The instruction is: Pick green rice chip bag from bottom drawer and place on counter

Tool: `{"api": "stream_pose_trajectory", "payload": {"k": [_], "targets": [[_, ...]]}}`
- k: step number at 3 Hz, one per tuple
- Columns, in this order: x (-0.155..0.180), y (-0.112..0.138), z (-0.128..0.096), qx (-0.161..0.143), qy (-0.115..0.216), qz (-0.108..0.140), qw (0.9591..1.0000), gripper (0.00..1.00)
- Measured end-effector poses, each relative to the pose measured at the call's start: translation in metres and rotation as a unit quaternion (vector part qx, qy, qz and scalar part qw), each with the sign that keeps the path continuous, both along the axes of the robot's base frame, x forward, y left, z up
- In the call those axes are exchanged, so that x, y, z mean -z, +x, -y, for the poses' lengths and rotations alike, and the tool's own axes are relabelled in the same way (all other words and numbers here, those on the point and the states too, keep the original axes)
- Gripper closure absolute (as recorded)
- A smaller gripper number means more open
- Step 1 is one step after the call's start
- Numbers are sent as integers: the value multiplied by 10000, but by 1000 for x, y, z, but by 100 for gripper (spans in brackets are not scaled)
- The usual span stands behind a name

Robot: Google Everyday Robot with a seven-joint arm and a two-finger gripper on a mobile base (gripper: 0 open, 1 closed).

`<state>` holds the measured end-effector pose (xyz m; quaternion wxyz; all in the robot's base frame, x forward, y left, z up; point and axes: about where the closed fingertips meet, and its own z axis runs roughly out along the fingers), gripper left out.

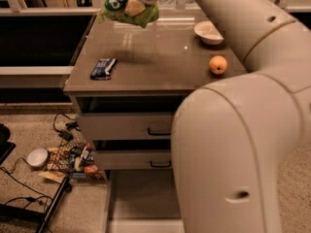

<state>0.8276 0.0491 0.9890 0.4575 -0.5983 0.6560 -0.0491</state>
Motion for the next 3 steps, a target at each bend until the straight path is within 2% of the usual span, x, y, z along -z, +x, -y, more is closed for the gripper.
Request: {"api": "stream_pose_trajectory", "payload": {"k": [1, 2, 3], "targets": [[11, 38, 6, 309, 69, 99, 9995, 100], [39, 61, 12, 570, 177, -38, 9982, 100], [46, 65, 11, 585, 177, -85, 9981, 85]]}}
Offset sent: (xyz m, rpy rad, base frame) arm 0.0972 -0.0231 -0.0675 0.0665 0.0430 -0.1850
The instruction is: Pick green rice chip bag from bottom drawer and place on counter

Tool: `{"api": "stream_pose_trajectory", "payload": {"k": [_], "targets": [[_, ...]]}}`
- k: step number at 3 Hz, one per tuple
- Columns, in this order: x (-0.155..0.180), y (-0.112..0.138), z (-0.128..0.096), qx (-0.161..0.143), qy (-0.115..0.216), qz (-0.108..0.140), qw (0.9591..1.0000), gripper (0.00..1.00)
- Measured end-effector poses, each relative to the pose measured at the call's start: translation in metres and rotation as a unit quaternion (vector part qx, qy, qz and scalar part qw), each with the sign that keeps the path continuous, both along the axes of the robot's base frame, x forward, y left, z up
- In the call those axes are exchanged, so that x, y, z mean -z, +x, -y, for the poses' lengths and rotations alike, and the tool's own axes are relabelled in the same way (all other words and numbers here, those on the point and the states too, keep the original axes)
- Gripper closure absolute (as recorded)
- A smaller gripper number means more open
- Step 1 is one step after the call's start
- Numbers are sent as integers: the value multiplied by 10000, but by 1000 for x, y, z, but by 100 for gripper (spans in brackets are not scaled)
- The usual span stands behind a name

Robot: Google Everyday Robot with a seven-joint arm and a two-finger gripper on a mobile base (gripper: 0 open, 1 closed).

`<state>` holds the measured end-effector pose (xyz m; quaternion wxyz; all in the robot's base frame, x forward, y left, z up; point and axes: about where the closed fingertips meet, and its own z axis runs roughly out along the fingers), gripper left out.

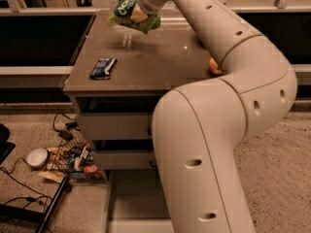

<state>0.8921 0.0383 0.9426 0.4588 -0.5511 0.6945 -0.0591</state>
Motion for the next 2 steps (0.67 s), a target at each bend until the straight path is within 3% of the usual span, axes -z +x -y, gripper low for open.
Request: {"api": "stream_pose_trajectory", "payload": {"k": [2], "targets": [[7, 1, -4, -20, -12, -45, 10000, 38]]}}
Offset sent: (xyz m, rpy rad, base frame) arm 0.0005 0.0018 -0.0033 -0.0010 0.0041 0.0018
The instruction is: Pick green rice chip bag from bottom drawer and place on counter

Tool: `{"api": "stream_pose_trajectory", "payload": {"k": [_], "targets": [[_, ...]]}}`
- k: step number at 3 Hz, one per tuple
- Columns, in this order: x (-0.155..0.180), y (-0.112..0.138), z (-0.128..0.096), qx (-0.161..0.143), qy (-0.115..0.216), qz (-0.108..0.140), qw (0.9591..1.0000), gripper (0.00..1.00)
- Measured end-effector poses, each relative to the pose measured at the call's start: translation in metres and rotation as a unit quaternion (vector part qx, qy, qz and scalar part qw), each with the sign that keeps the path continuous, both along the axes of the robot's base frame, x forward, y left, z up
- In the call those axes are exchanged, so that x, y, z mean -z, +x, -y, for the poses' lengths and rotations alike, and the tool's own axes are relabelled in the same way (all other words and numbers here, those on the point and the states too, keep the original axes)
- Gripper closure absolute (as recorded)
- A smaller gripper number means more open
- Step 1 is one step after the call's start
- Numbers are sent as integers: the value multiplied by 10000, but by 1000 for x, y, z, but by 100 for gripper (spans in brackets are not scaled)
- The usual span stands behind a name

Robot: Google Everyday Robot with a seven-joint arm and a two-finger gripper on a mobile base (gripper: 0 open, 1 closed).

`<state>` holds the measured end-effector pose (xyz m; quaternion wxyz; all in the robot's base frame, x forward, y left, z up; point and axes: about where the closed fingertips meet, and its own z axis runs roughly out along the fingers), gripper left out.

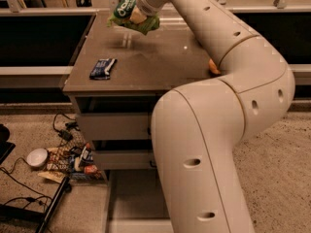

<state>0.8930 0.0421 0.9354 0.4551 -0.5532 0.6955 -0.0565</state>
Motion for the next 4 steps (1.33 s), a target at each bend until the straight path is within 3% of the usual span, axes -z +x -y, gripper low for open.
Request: {"api": "stream_pose_trajectory", "payload": {"k": [1, 2, 3, 4], "targets": [[5, 1, -3, -16, -8, -30, 10000, 8], [7, 1, -4, -23, -12, -43, 10000, 0], [7, 1, -6, -18, -8, -81, 10000, 0], [-20, -6, 19, 287, 43, 65, 9996, 0]]}}
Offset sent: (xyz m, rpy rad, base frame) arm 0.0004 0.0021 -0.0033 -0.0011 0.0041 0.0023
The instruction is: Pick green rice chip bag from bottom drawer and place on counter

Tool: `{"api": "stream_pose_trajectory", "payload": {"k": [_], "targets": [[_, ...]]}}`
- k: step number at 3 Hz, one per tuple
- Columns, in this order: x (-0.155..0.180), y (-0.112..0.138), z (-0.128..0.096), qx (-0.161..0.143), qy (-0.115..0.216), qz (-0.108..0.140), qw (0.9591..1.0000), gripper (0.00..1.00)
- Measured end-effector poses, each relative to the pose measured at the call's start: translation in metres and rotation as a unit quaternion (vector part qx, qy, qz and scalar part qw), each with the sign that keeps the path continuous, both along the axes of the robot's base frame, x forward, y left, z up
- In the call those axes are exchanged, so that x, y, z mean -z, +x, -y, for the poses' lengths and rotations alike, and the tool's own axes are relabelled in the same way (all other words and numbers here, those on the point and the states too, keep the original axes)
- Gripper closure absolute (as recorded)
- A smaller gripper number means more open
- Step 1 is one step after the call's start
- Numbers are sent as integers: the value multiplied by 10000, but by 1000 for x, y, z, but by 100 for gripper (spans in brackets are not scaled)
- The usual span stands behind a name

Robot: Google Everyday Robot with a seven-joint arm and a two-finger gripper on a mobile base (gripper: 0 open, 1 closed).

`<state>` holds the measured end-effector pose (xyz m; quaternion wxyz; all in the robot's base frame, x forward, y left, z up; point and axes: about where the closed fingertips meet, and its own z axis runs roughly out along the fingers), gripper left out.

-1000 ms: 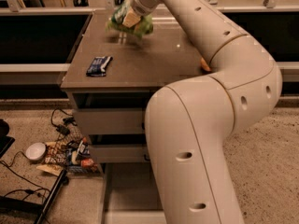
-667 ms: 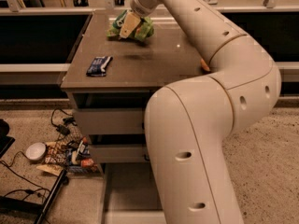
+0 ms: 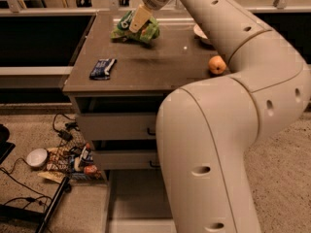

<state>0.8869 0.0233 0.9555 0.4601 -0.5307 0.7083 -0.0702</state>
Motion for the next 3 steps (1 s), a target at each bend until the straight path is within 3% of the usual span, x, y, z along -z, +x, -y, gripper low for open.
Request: {"api": "stream_pose_trajectory", "payload": {"k": [1, 2, 3], "targets": [[-55, -20, 44, 557, 218, 425, 9973, 0], [-132, -57, 105, 1181, 599, 1264, 9831, 0], [-206, -117, 168, 1590, 887, 2185, 9587, 0]]}}
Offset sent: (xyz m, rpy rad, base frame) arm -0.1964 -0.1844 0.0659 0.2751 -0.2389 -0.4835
